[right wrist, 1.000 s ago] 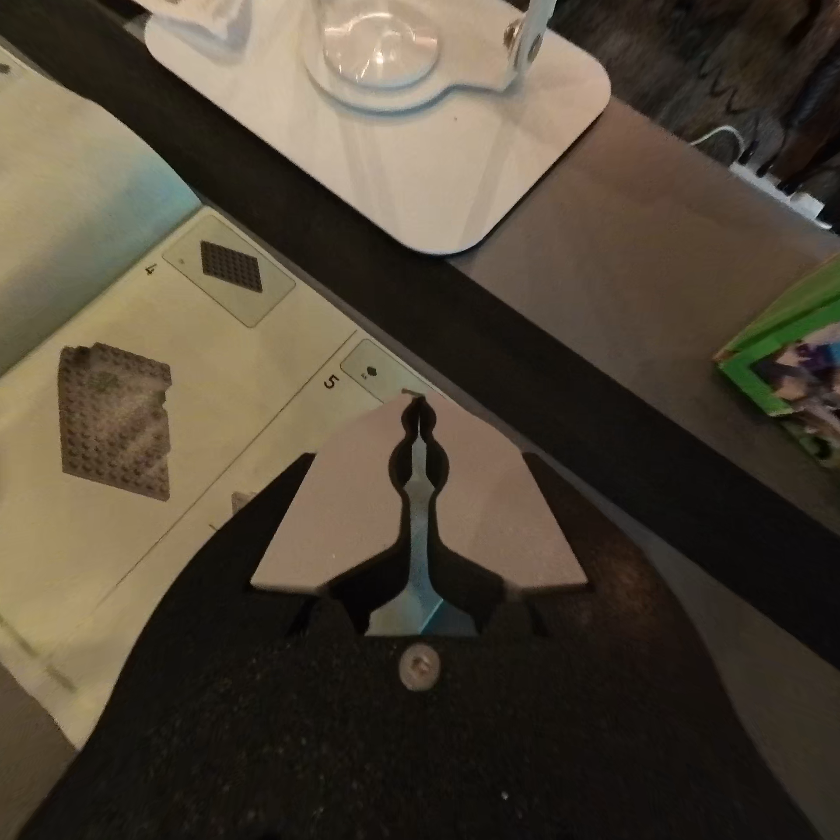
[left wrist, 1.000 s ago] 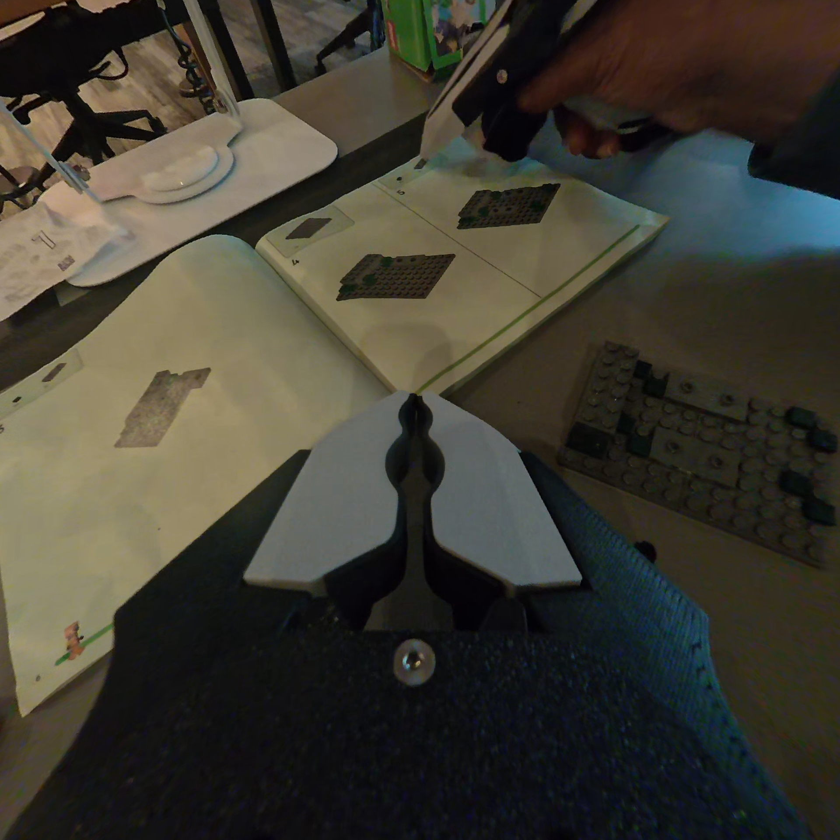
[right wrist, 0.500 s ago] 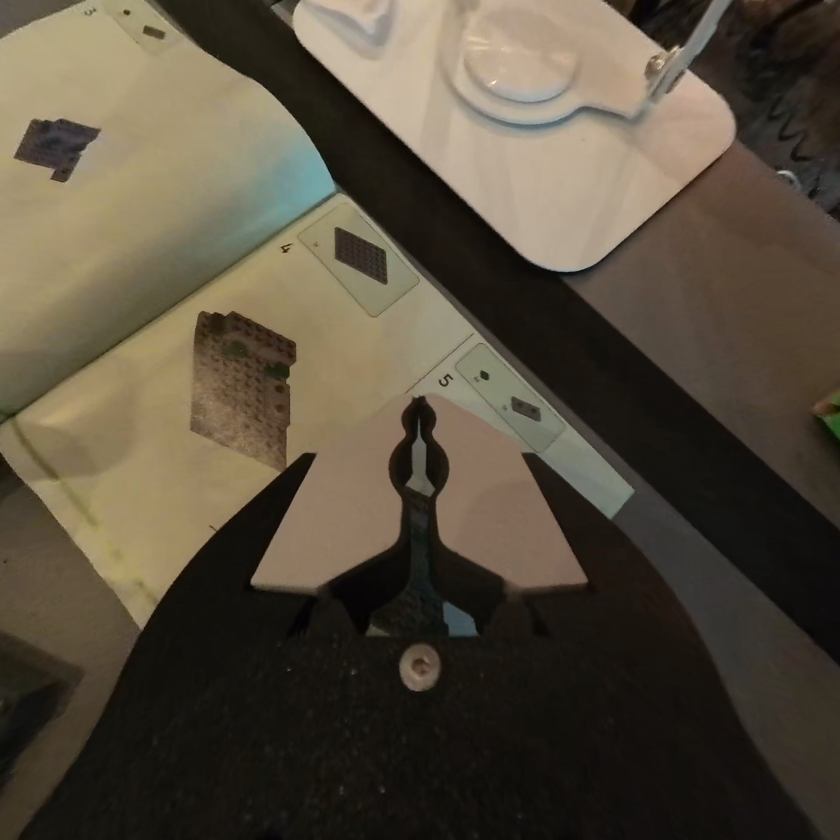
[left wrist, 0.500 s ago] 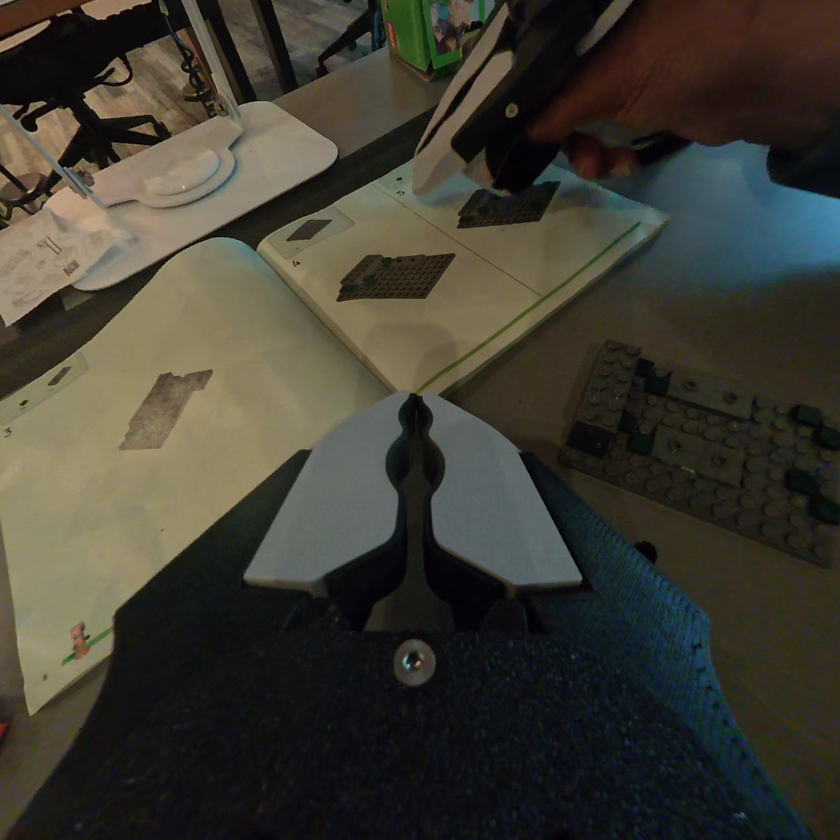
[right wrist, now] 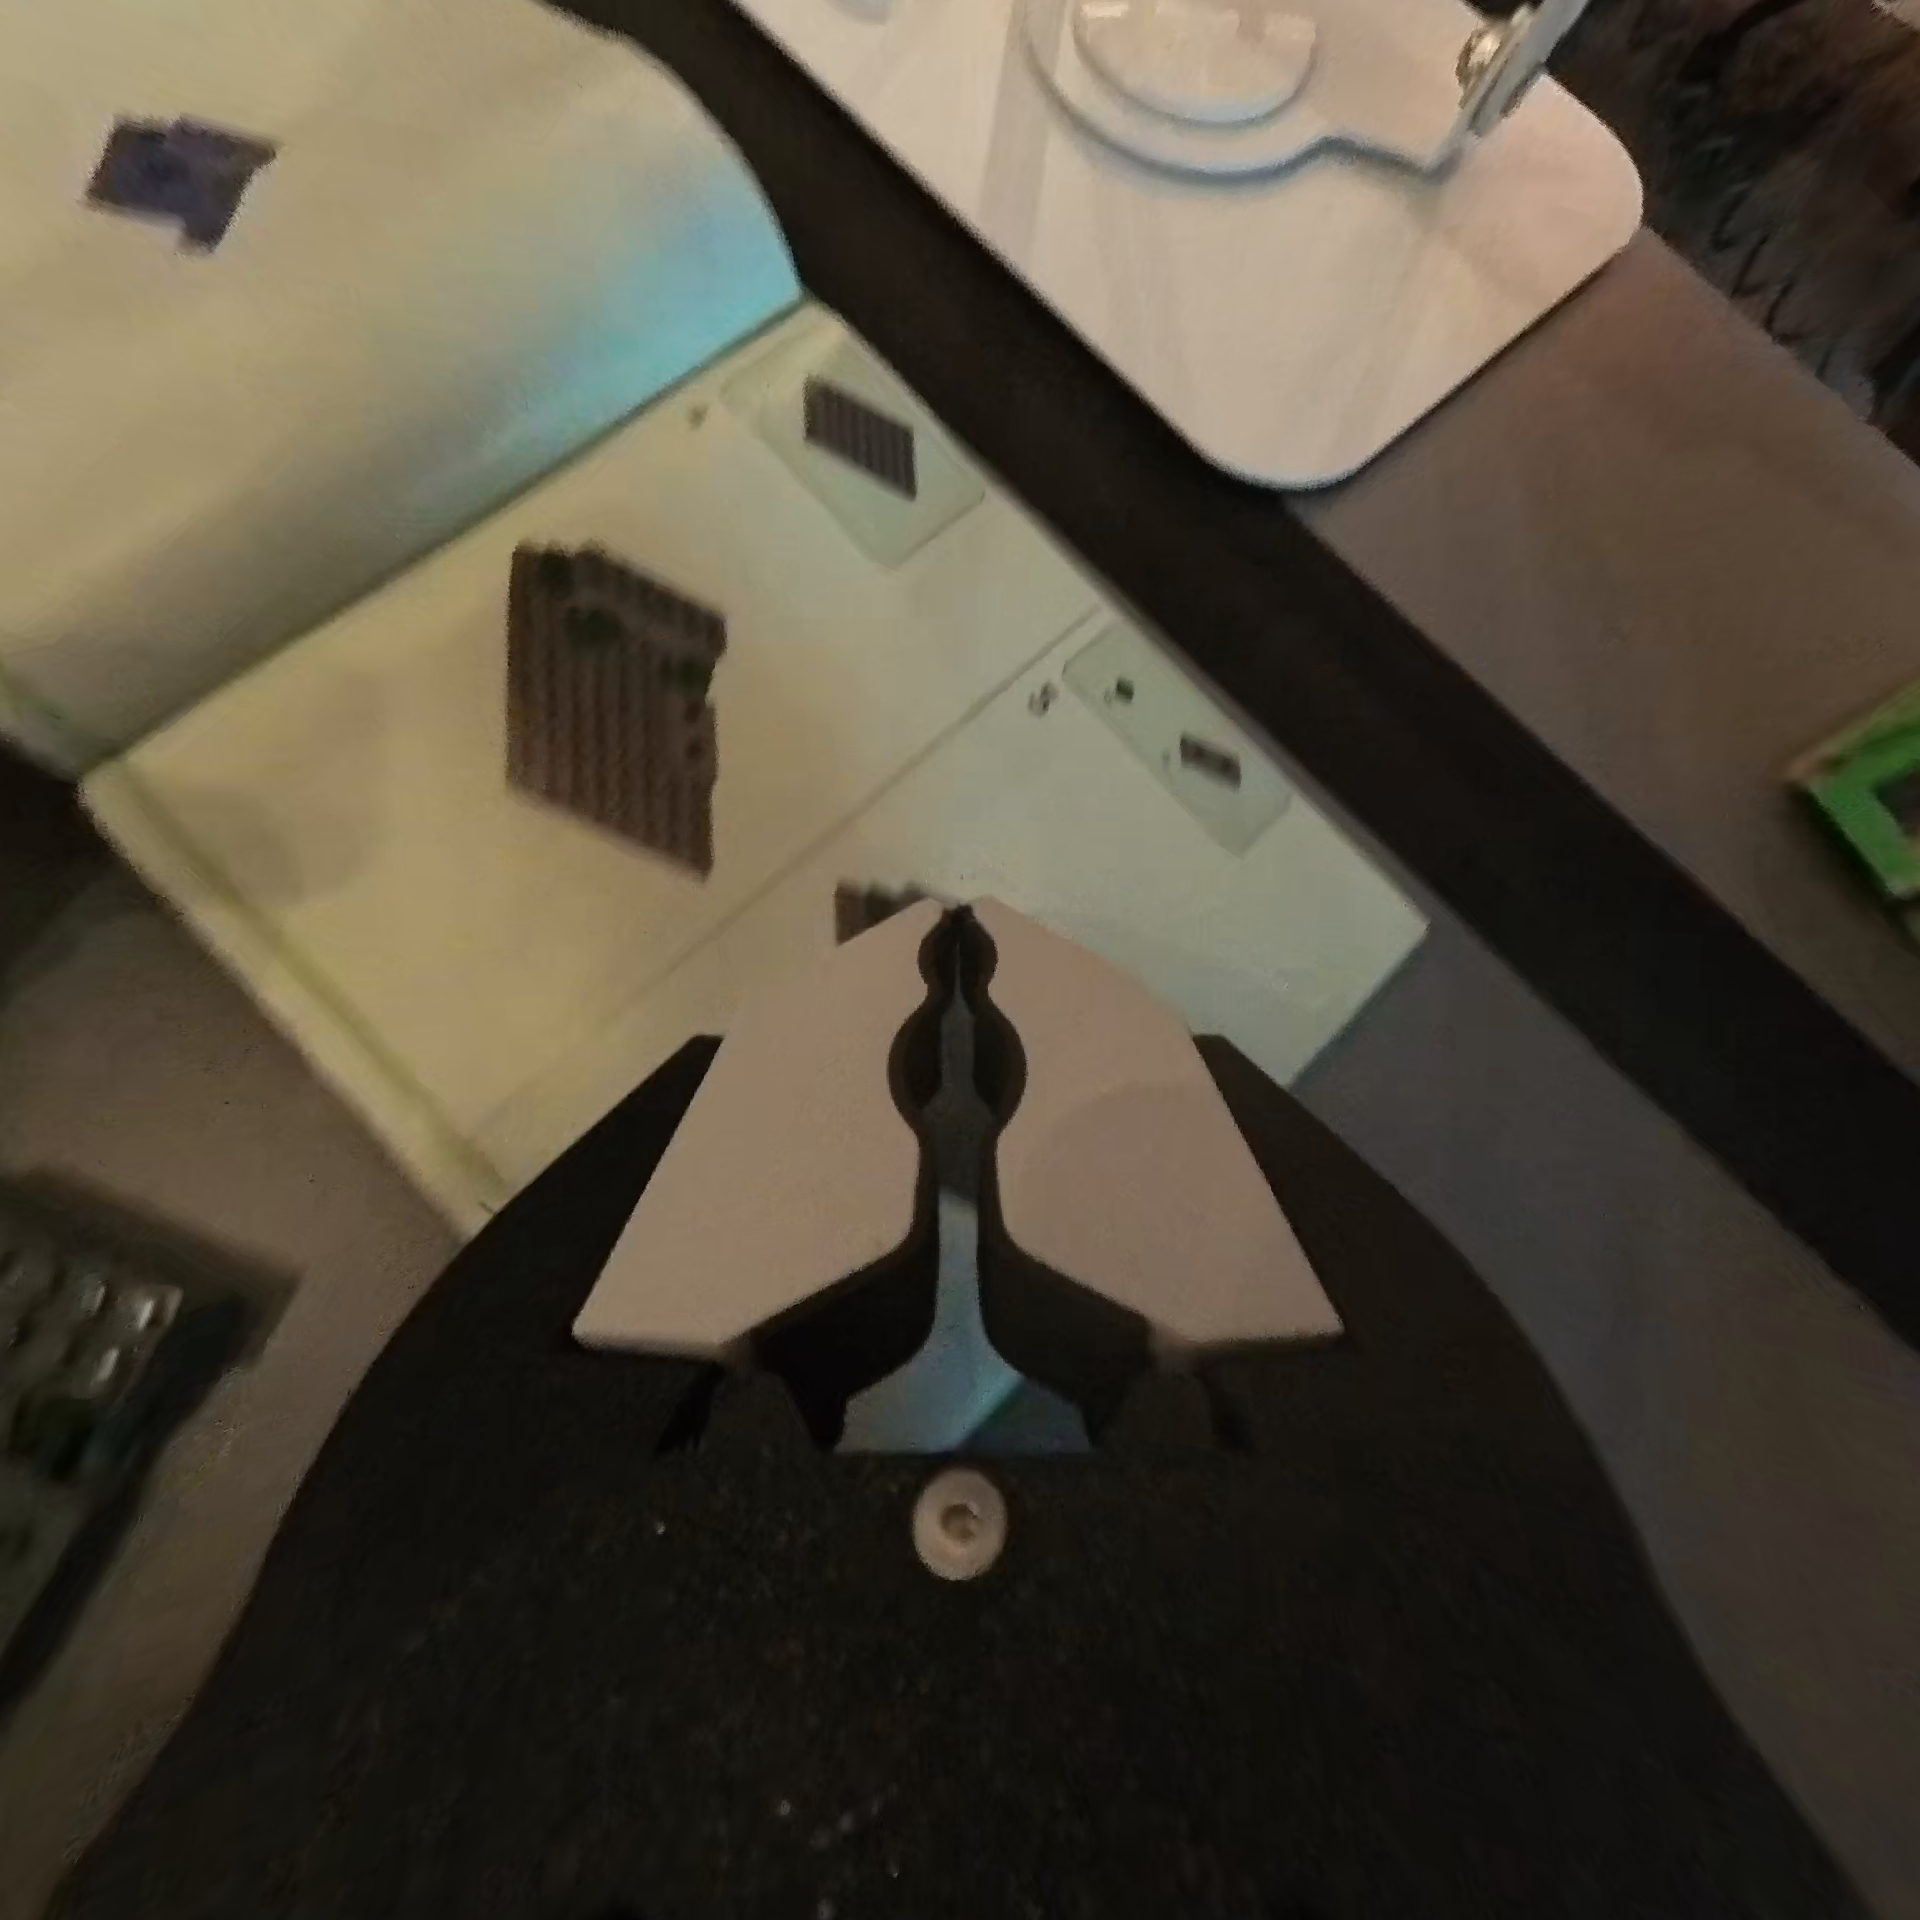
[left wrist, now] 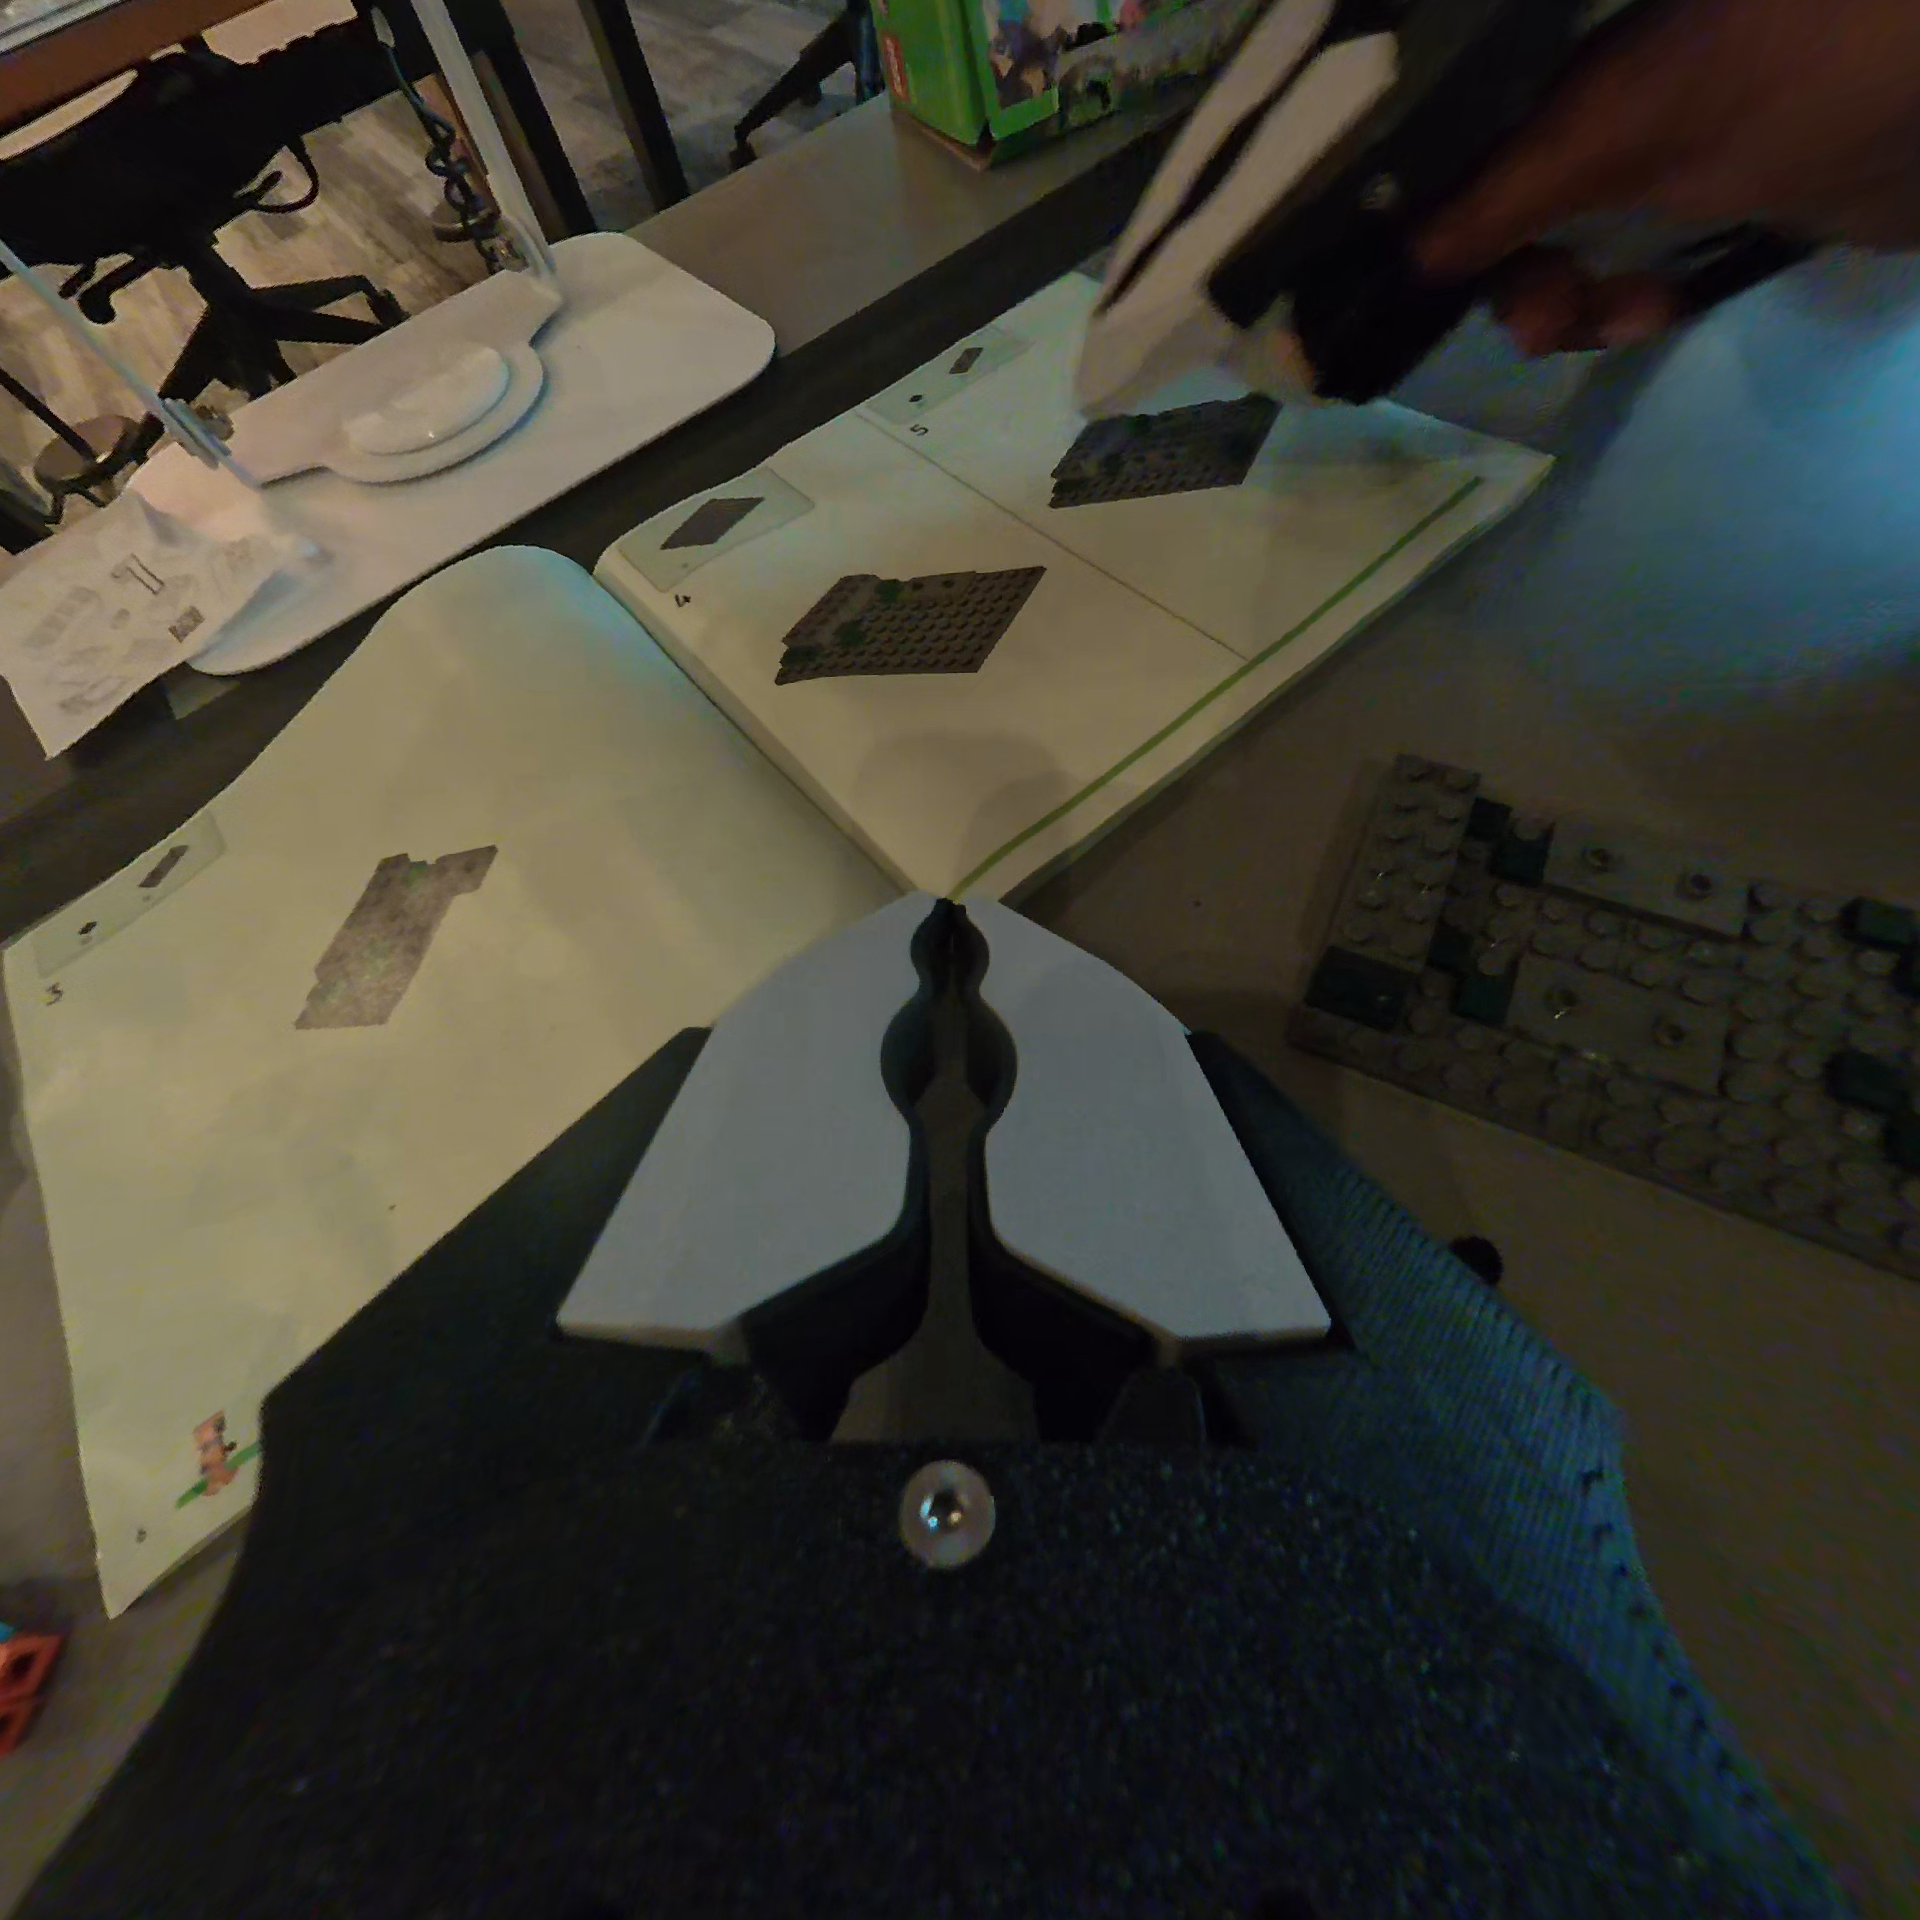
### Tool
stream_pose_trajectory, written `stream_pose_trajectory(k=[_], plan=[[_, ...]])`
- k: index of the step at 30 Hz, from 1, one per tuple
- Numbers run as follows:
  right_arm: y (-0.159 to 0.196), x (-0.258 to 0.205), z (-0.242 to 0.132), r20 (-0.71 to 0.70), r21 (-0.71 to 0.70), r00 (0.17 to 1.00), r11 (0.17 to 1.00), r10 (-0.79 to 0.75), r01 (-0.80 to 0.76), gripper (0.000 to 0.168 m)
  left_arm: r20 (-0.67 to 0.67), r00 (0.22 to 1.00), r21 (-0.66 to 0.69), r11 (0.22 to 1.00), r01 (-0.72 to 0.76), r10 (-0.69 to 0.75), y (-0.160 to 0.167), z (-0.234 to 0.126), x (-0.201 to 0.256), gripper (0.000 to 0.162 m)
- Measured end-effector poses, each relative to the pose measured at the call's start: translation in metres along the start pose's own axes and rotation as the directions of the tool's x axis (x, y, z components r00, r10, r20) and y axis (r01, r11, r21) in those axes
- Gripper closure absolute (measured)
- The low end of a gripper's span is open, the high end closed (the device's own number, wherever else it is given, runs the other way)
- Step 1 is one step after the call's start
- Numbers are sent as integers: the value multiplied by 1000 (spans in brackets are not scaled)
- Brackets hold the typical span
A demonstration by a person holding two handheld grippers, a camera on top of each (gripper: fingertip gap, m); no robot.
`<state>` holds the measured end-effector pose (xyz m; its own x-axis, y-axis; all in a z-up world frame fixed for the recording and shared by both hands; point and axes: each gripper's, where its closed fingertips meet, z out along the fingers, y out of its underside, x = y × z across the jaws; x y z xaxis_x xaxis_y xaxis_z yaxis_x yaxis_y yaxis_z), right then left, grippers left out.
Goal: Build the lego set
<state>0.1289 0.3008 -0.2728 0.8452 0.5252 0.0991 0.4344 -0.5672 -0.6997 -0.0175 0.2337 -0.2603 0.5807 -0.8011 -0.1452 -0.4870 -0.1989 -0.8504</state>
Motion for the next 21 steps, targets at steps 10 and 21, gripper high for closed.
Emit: stream_pose_trajectory(k=[10,21], plan=[[32,-4,-15,-10,-39,1000,999,9,-10,168,9,1000,-7,1000,-28,28,1,0,2,162],[23,-26,-28,72,26,997,1000,0,-1,168,9,1000,-8,1000,-24,24,2,-1,1,162]])
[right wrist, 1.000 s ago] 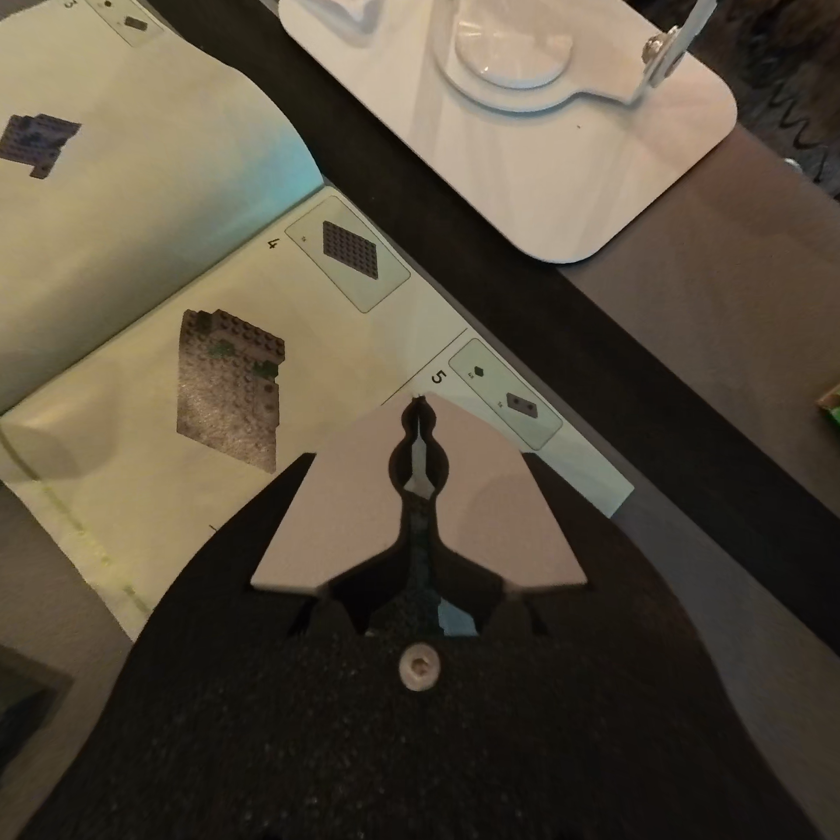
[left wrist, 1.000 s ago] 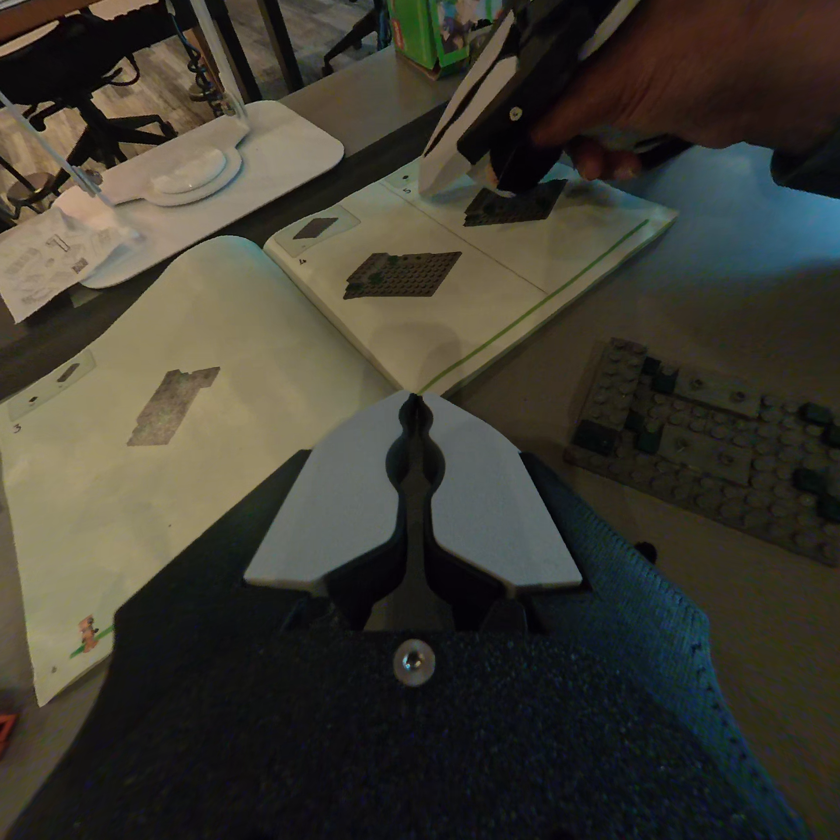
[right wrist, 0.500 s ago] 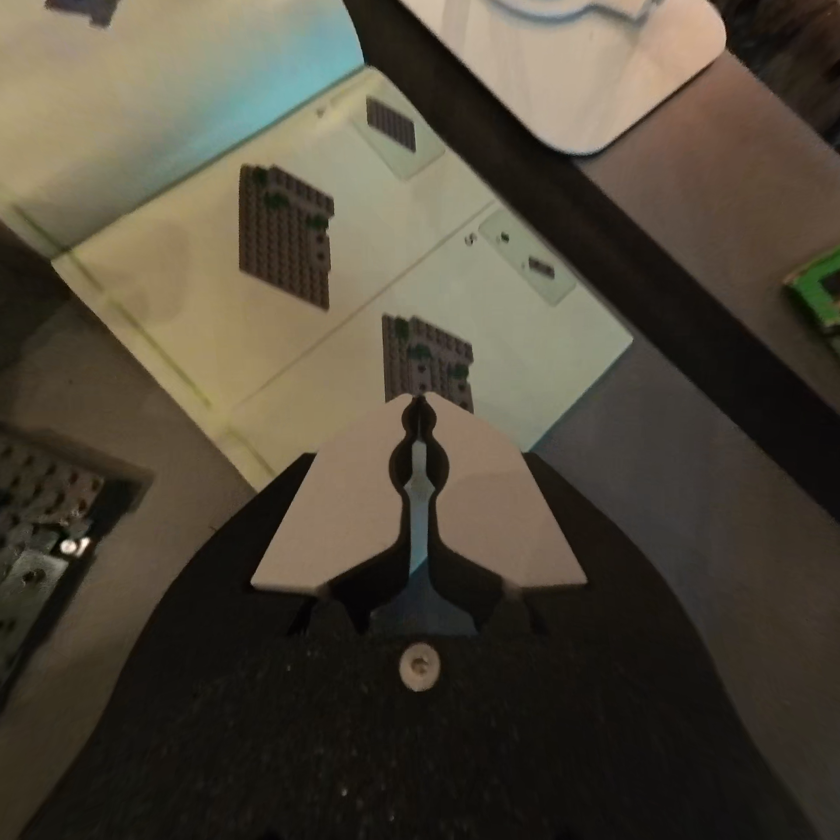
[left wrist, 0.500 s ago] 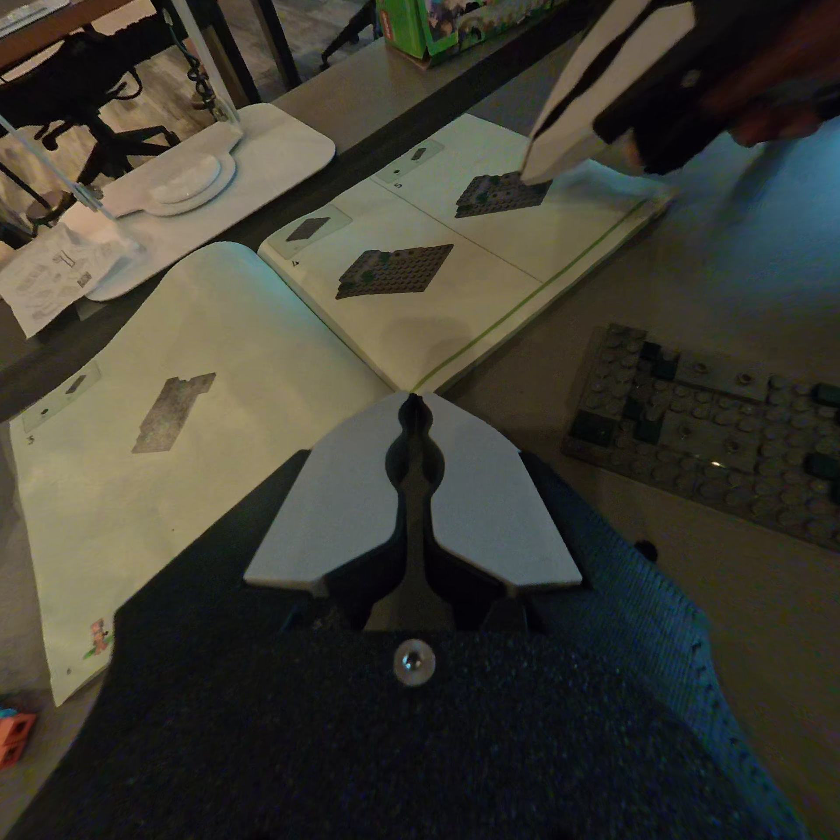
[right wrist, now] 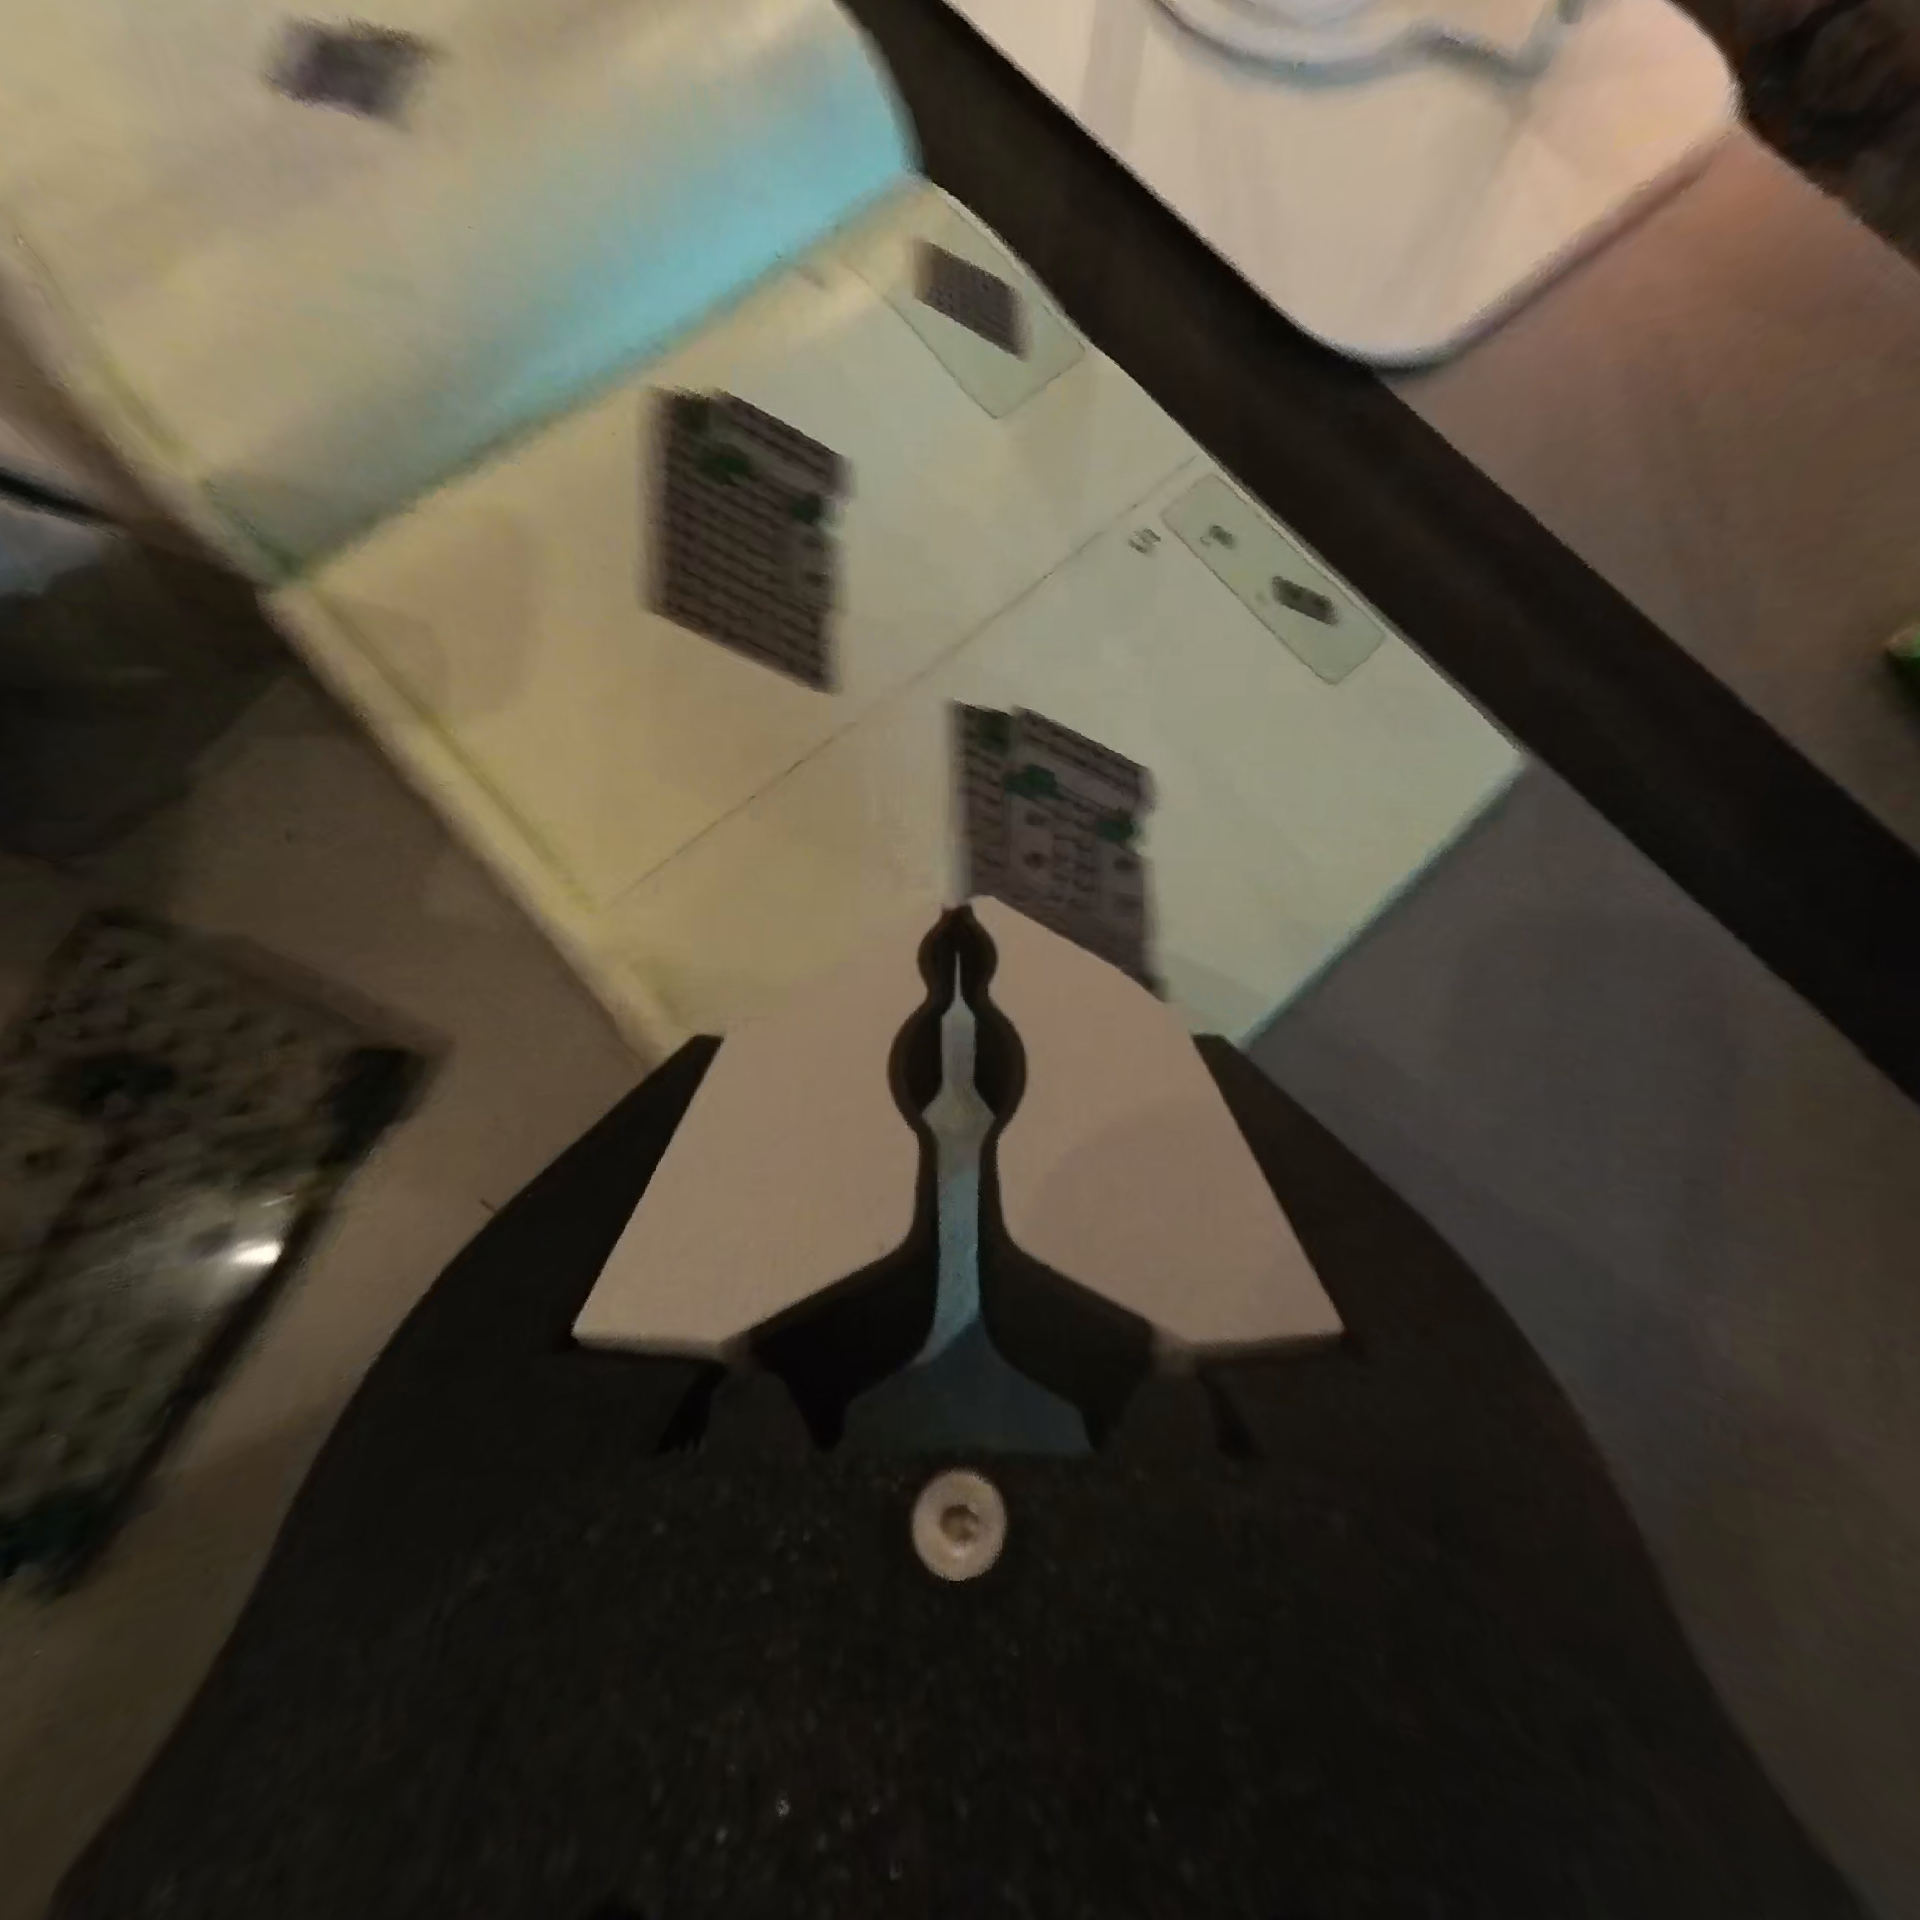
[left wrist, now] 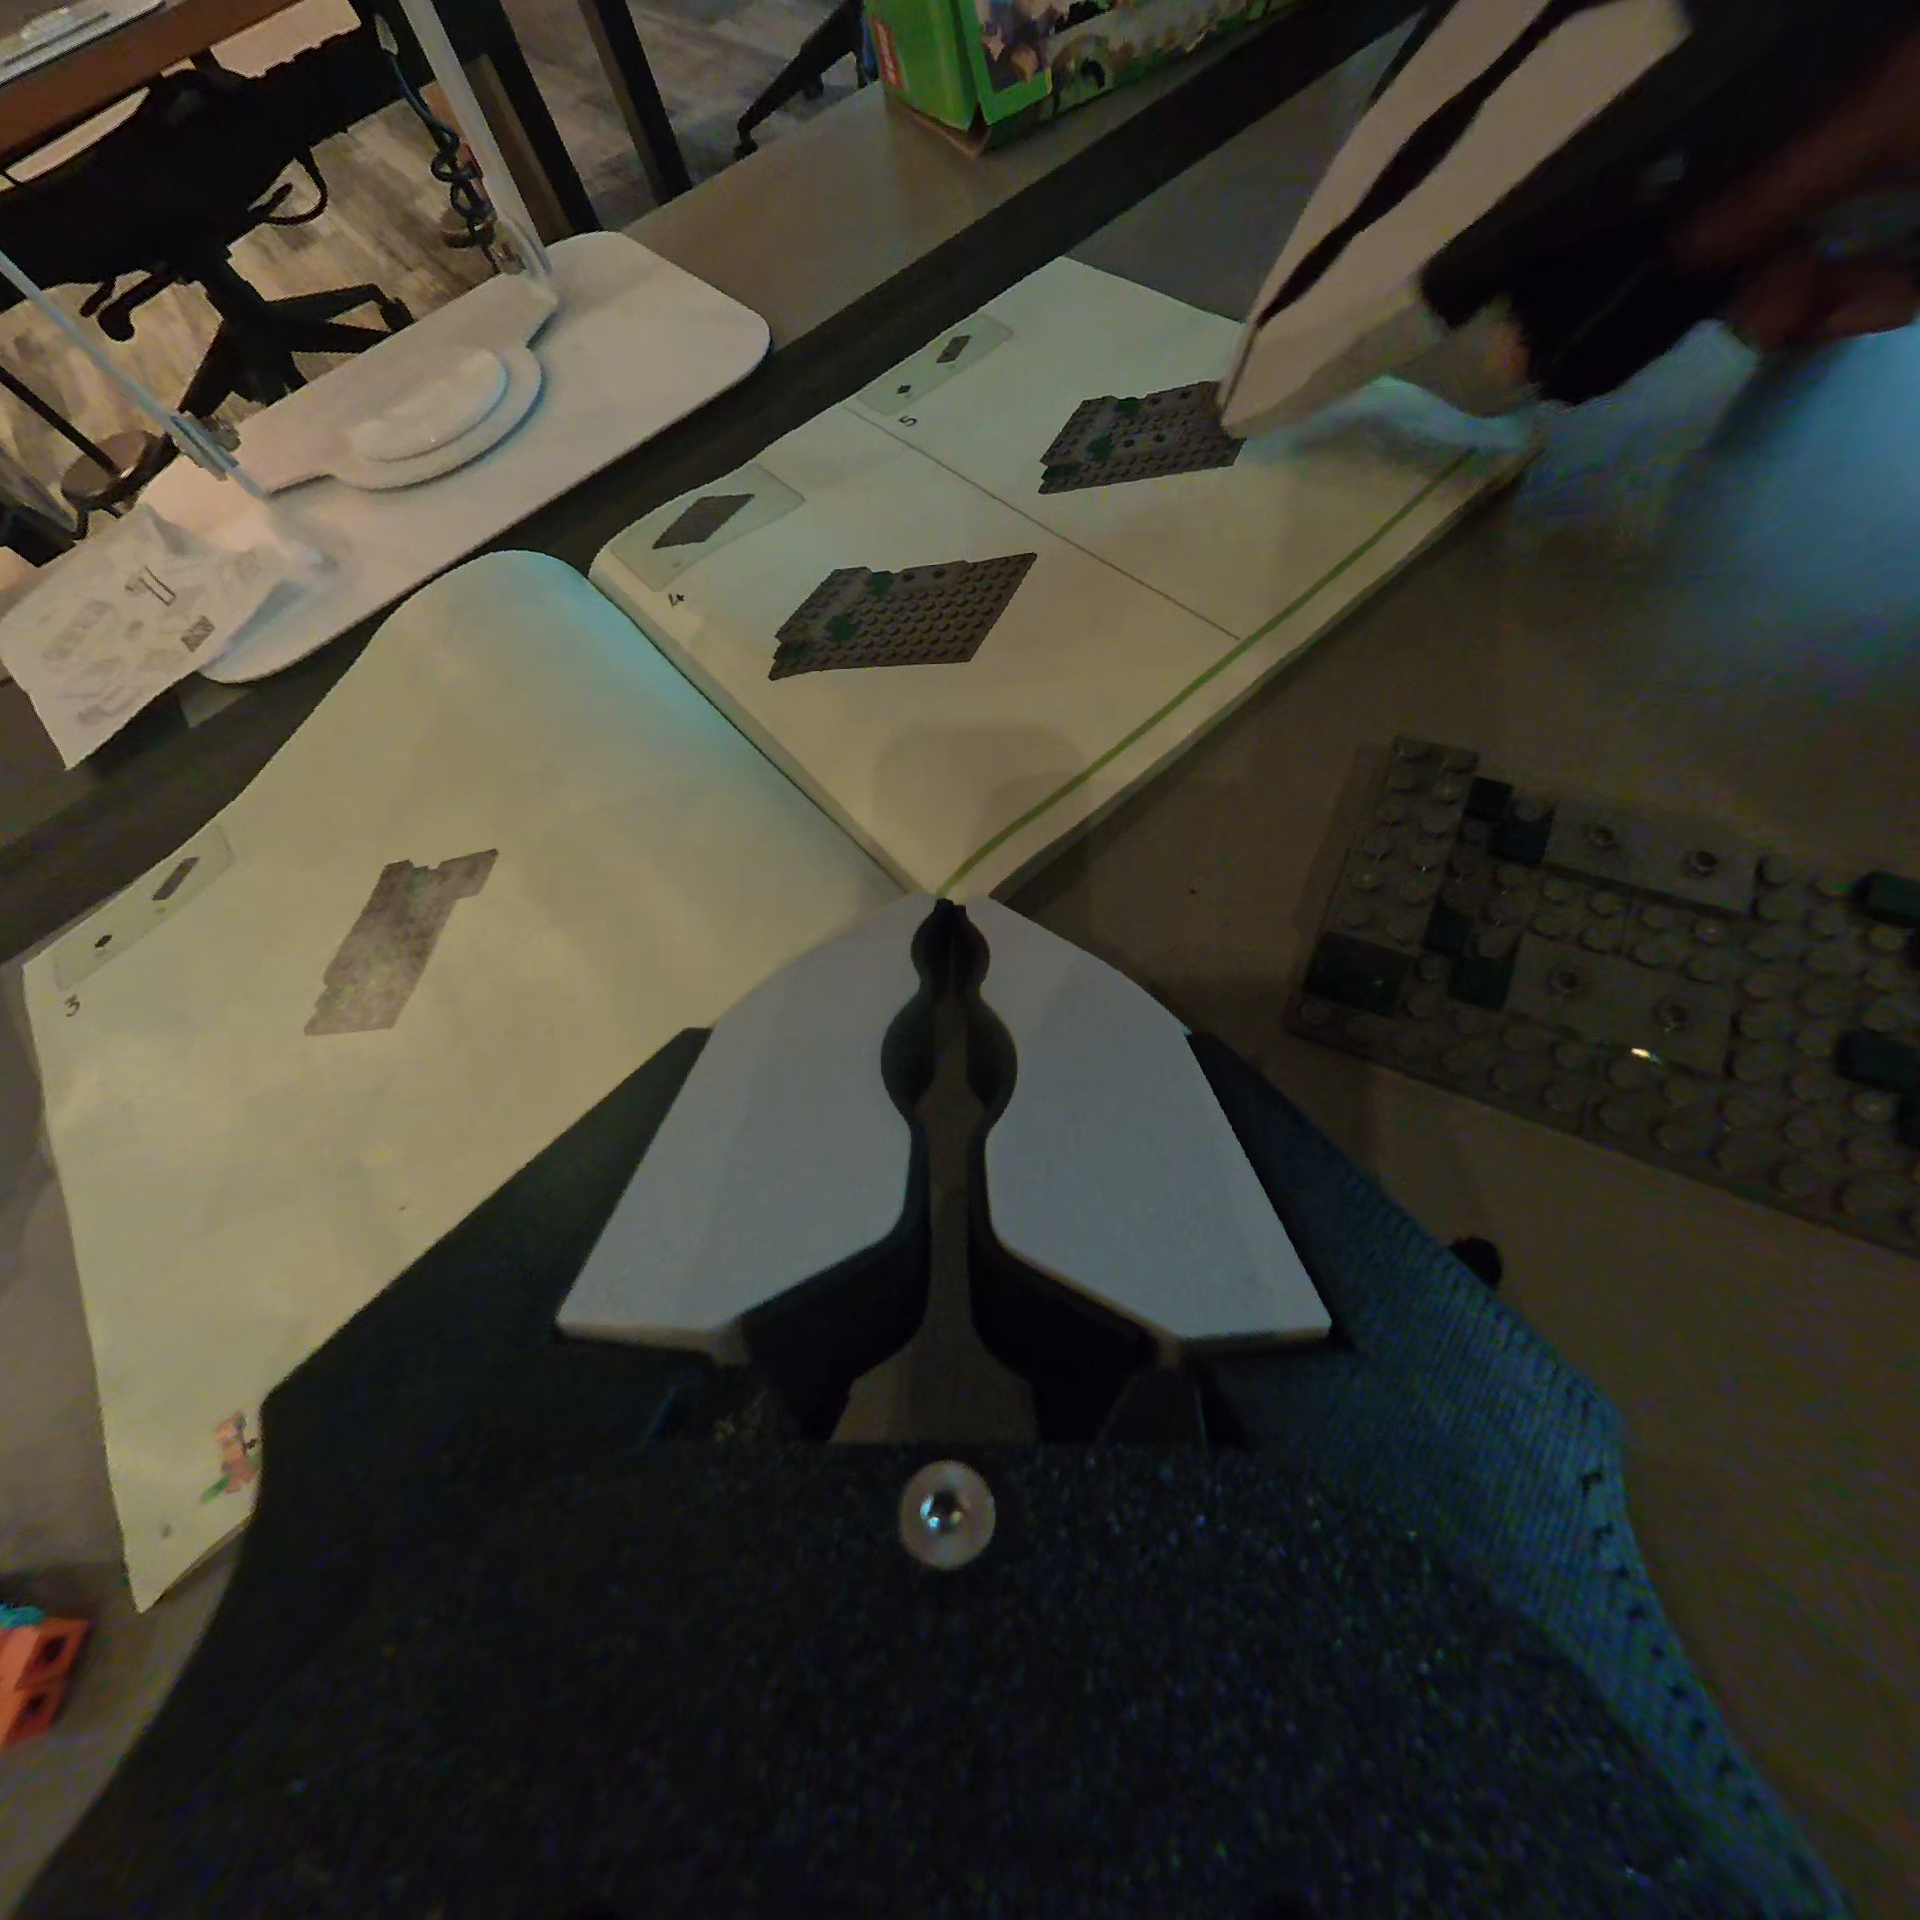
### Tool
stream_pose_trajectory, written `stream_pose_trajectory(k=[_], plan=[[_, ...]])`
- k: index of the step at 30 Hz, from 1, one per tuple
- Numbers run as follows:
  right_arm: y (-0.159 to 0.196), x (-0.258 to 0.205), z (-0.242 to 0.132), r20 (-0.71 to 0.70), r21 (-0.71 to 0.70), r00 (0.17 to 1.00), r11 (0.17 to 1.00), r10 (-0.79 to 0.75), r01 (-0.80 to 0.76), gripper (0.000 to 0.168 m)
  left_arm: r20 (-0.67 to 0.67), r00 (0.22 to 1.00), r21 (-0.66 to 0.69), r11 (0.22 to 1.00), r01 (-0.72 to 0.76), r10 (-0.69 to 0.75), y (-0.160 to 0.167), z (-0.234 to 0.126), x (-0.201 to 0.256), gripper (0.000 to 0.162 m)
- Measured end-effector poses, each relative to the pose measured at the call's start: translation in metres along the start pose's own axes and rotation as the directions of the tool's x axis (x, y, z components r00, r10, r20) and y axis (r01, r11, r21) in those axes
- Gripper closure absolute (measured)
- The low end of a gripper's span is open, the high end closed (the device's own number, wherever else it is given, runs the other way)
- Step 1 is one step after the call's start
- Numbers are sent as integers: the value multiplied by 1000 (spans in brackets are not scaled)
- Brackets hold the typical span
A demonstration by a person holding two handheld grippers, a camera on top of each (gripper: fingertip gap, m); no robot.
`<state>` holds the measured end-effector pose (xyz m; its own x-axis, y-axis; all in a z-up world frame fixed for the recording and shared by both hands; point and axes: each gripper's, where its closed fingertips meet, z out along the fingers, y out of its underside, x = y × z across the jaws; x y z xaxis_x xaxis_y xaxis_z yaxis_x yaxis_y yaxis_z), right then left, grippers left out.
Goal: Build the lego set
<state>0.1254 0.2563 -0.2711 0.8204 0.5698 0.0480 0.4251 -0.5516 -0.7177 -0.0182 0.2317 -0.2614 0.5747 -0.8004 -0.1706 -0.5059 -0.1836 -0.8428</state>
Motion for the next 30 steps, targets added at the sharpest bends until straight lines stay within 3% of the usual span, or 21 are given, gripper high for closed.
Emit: stream_pose_trajectory(k=[7,13,30], plan=[[5,-85,-34,143,15,979,989,-147,146,168,7,1000,-6,1000,-3,3,1,0,-1,162],[24,-128,-39,204,-18,954,973,-220,229,168,24,999,-11,1000,-28,28,2,0,0,162],[34,-139,-32,219,-29,948,970,-230,242,168,32,998,-14,999,-45,46,2,-2,1,162]])
